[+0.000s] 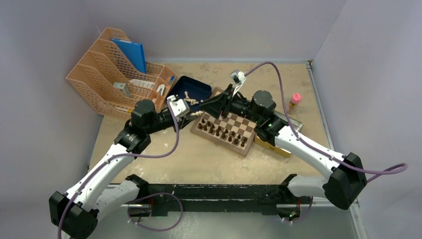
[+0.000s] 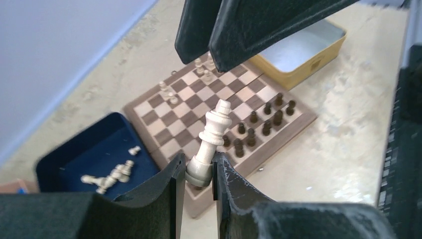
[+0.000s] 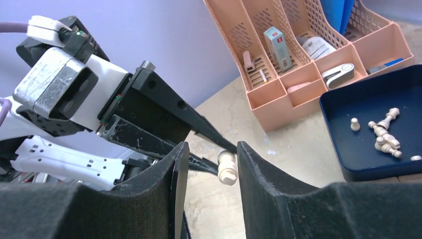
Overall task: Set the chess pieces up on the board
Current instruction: Place the chess piece on the chessboard.
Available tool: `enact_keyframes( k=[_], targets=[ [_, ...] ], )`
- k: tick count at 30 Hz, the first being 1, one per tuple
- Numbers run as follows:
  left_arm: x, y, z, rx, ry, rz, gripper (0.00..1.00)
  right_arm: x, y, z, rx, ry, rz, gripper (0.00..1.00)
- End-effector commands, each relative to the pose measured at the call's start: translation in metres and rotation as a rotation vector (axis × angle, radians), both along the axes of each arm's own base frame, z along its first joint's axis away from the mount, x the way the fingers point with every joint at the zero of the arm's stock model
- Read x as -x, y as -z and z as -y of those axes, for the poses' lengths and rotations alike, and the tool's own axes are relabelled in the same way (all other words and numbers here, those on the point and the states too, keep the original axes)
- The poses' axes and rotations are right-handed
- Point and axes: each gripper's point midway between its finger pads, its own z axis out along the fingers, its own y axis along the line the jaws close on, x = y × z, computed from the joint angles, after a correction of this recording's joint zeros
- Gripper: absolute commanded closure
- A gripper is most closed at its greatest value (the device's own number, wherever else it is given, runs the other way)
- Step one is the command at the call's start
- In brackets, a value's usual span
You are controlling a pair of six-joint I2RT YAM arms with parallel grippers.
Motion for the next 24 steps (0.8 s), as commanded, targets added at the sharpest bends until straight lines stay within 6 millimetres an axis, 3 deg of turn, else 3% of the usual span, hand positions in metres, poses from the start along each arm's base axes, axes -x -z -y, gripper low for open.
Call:
enact_keyframes(
  k=[1, 11, 15, 20, 24],
  targets=[
    [0.012, -0.023, 0.01, 0.234, -0.016, -0.156, 1.0, -0.007, -0.014, 0.001, -0.019, 0.034, 0.047, 0.57],
    [0.003, -0.023, 0.014, 0.262, -0.051, -0.241, 1.0, -0.008, 0.008, -0.007, 0.069, -0.009, 0.009, 0.56],
    [0.003, -0.023, 0.016, 0.273, -0.049, -0.246, 1.0, -0.008, 0.017, -0.008, 0.09, -0.02, -0.003, 0.66],
    [0.0, -0.015, 0.013, 0.268, -0.078, -0.262, 1.0, -0.004, 0.023, -0.008, 0.098, -0.035, -0.012, 0.66],
    [0.0, -0.016, 0.011, 0.274, -0.09, -0.259, 1.0, -0.001, 0.027, -0.007, 0.099, -0.044, -0.036, 0.71]
  ],
)
